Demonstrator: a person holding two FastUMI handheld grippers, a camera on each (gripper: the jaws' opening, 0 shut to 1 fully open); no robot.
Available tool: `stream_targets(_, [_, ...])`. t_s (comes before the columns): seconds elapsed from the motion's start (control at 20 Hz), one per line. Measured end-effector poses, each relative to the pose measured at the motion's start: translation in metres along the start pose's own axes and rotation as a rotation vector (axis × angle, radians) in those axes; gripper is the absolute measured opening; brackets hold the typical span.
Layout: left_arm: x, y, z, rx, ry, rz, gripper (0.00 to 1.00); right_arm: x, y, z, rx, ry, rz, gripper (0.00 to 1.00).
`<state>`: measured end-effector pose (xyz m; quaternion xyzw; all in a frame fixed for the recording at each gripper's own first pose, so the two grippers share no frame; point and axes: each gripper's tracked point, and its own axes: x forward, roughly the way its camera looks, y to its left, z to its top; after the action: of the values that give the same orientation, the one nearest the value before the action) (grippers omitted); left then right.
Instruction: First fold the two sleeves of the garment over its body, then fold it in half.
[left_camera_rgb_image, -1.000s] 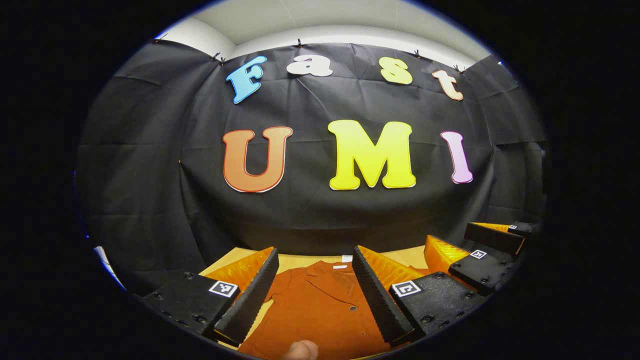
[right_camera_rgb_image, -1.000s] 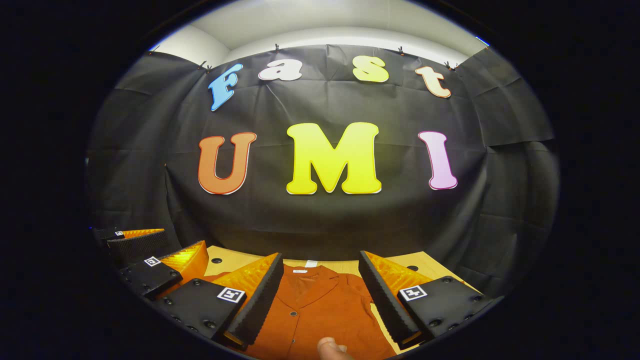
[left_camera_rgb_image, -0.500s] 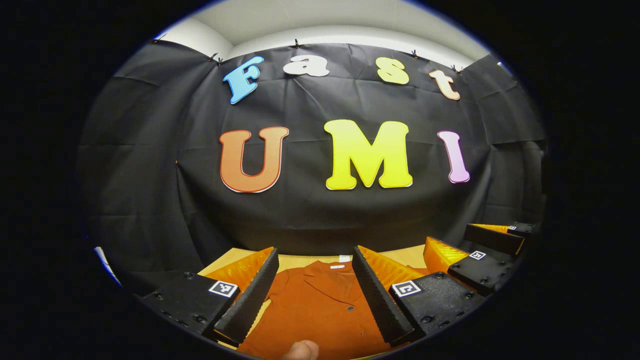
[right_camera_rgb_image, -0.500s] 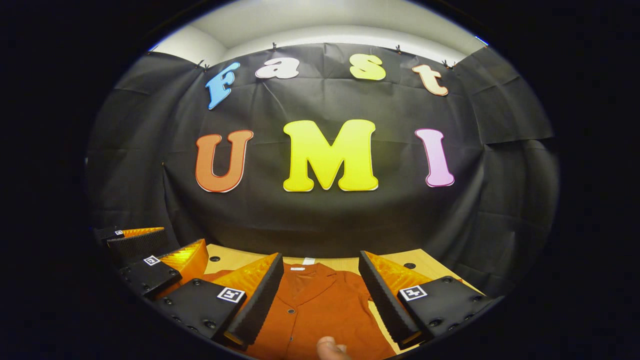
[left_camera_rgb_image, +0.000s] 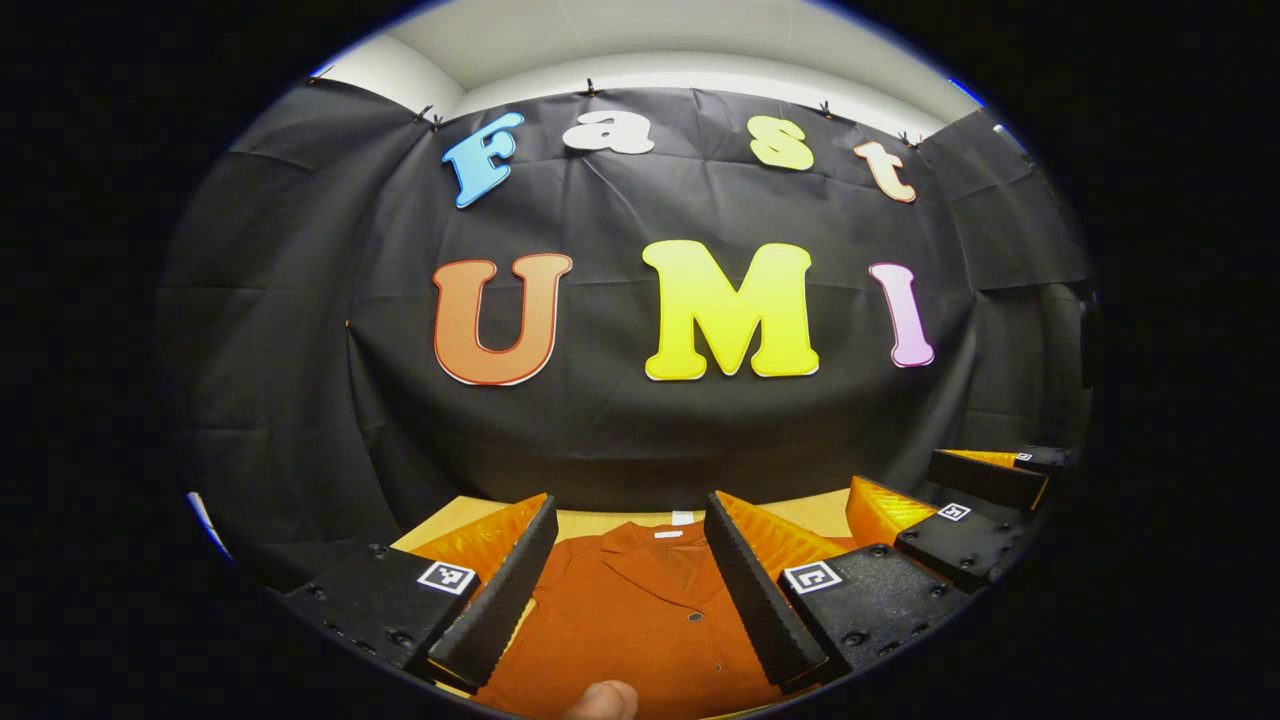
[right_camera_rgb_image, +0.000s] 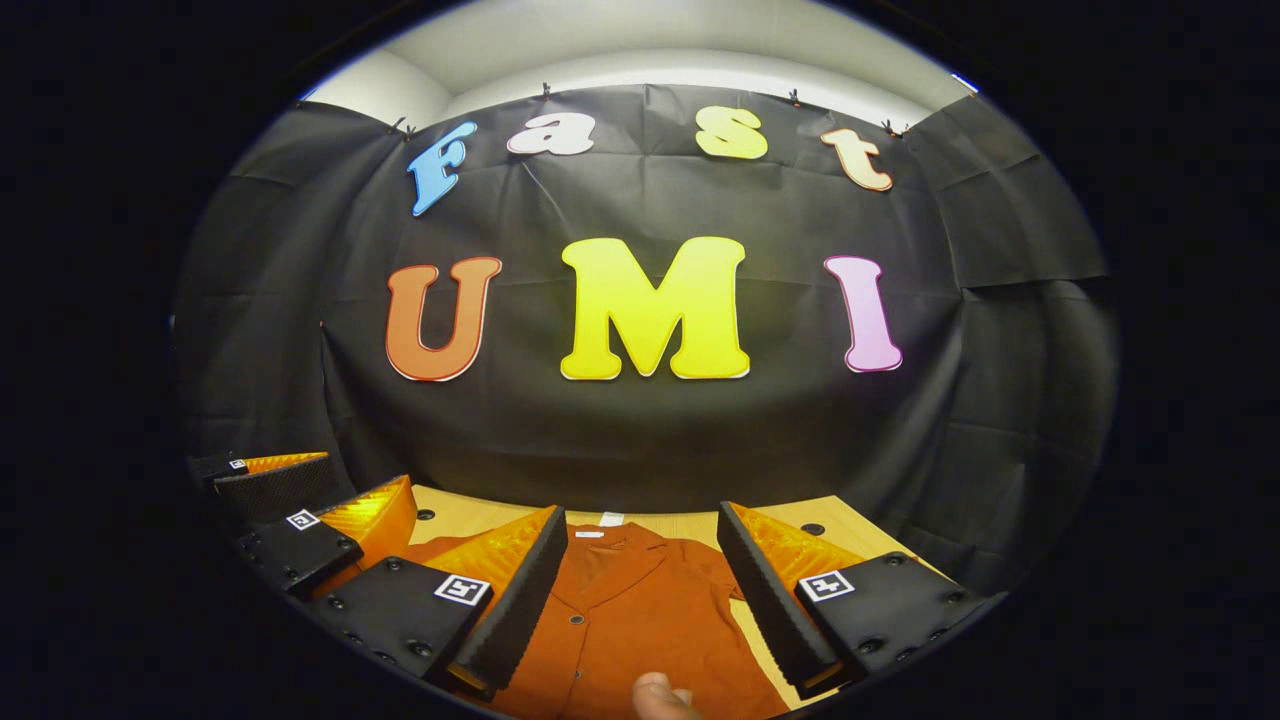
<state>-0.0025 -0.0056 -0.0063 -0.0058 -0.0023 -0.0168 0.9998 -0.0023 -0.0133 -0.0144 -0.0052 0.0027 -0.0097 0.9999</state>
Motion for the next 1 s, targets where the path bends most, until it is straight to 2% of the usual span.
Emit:
stream_targets(0.3, [-0.001, -0.005, -0.008, -0.006, 0.026, -0.014, 0.96, -0.003, -0.005, -0.006, -0.007, 0.009, -0.013, 0.96])
stream_targets(0.45, [0.0, -0.002, -0.01, 0.001, 0.039, 0.029, 0.96, 0.0, -0.015, -0.012, 0.007, 0.033, -0.046, 0.93])
stream_targets(0.55, [0.003, -0.009, -0.013, -0.01, 0.054, 0.033, 0.96, 0.004, -0.02, -0.025, 0.045, 0.097, -0.037, 0.96])
stream_targets(0.65, [0.003, -0.024, -0.017, -0.067, 0.089, 0.032, 0.96, 0.006, -0.029, -0.05, 0.07, 0.203, -0.01, 0.96])
stream_targets(0.75, [0.005, -0.04, -0.016, -0.07, 0.094, 0.041, 1.0, 0.013, -0.054, -0.063, 0.067, 0.259, -0.007, 0.96])
stream_targets(0.8, [0.006, -0.048, -0.019, -0.051, 0.106, 0.046, 1.0, 0.02, -0.072, -0.066, 0.076, 0.271, -0.022, 0.96])
stream_targets(0.85, [0.006, -0.054, -0.026, -0.039, 0.133, 0.047, 0.96, 0.027, -0.092, -0.067, 0.091, 0.285, -0.042, 0.96])
stream_targets(1.0, [-0.002, -0.068, -0.041, -0.026, 0.199, 0.068, 0.96, 0.058, -0.155, -0.082, 0.104, 0.366, -0.102, 0.96])
